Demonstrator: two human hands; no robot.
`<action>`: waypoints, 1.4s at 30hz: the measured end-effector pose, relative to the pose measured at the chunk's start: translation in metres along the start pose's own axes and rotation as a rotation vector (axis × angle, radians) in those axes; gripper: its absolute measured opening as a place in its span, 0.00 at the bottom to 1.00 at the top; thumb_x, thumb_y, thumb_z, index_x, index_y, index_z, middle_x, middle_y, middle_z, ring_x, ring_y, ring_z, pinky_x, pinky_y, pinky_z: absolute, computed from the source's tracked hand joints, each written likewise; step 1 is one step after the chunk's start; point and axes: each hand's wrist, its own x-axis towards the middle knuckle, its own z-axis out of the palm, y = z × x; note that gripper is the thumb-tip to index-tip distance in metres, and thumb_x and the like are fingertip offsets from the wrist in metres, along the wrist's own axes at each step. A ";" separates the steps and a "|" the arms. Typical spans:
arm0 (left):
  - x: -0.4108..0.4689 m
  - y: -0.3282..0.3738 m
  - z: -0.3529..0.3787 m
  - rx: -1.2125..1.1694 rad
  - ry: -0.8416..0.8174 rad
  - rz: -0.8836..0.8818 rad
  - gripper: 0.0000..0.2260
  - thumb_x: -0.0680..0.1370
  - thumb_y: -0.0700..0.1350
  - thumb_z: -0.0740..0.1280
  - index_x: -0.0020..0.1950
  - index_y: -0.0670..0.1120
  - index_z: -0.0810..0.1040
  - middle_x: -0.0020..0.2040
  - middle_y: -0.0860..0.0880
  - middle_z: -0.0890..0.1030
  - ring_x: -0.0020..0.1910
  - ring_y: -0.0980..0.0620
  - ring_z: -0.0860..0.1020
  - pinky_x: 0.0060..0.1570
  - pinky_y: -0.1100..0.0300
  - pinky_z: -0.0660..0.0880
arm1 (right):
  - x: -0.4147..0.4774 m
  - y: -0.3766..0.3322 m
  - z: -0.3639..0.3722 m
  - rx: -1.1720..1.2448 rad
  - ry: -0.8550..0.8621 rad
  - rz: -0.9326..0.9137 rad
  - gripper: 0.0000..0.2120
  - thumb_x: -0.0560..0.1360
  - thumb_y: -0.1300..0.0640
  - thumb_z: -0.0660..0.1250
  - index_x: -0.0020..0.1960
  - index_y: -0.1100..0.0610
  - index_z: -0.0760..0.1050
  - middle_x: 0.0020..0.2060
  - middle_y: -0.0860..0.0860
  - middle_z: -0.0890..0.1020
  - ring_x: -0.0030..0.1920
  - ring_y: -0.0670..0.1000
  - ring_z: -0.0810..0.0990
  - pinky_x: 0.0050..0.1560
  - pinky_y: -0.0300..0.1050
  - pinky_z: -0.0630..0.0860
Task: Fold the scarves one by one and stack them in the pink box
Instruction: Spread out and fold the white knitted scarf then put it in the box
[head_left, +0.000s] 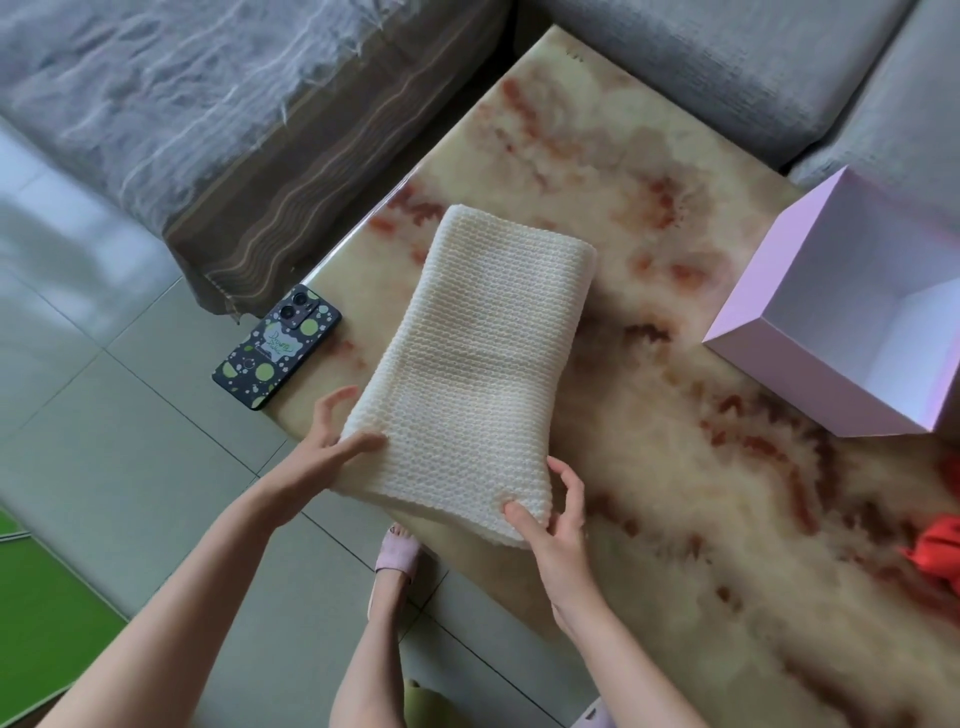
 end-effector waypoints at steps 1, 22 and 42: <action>-0.002 0.003 -0.002 -0.021 -0.011 0.022 0.47 0.53 0.61 0.77 0.68 0.63 0.58 0.56 0.49 0.77 0.46 0.48 0.83 0.40 0.57 0.80 | 0.000 -0.003 0.000 0.018 -0.014 -0.011 0.30 0.71 0.65 0.72 0.64 0.40 0.66 0.55 0.51 0.81 0.53 0.48 0.81 0.54 0.43 0.78; 0.022 0.104 -0.007 -0.138 -0.230 0.203 0.35 0.61 0.56 0.79 0.67 0.58 0.73 0.64 0.50 0.75 0.59 0.49 0.78 0.51 0.56 0.79 | 0.063 -0.124 -0.012 0.120 -0.188 -0.086 0.27 0.68 0.60 0.71 0.65 0.47 0.71 0.60 0.48 0.78 0.57 0.47 0.77 0.58 0.47 0.75; 0.118 0.136 0.034 0.470 0.070 0.487 0.45 0.72 0.40 0.72 0.77 0.56 0.44 0.73 0.44 0.65 0.71 0.52 0.65 0.70 0.51 0.63 | 0.178 -0.129 0.011 -0.598 0.046 -0.306 0.61 0.58 0.34 0.73 0.71 0.36 0.29 0.76 0.51 0.52 0.75 0.53 0.54 0.74 0.58 0.54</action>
